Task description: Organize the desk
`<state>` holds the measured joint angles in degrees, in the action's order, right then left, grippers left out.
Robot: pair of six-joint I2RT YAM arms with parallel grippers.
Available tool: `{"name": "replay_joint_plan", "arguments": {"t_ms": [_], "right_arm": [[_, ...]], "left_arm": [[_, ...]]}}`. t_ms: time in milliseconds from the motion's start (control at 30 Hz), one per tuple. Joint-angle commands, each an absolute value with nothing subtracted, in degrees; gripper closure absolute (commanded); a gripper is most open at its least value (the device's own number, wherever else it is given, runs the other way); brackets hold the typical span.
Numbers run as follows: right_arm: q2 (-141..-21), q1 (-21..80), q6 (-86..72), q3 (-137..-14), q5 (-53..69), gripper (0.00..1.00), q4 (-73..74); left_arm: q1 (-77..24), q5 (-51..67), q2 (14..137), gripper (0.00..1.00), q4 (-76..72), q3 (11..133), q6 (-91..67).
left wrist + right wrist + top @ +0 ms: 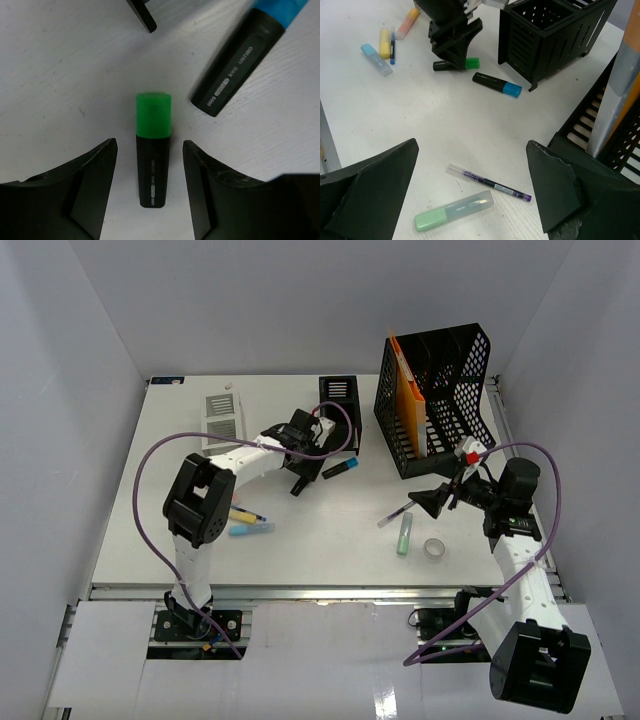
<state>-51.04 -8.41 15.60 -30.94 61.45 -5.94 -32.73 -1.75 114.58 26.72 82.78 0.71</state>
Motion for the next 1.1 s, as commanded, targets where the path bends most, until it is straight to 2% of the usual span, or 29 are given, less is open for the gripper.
{"name": "replay_joint_plan", "arguments": {"t_ms": [0,500,800,1067], "right_arm": [[-50.44,-9.32,16.69,-30.5,63.78,0.05,-6.14],[-50.27,-9.58,16.34,-30.42,64.6,0.05,-6.24],[-50.47,-9.83,16.28,-30.25,64.86,0.05,-6.31],[-50.56,-10.11,16.17,-30.26,64.86,0.05,-6.33]], "left_arm": [[-32.61,-4.28,115.77,0.35,32.37,87.04,2.72],[-32.78,-2.4,115.64,0.5,33.49,82.87,0.73],[-33.21,-2.84,109.61,0.44,27.51,76.82,-1.5],[-33.14,-2.52,105.12,0.46,23.9,71.58,-2.55]]}}
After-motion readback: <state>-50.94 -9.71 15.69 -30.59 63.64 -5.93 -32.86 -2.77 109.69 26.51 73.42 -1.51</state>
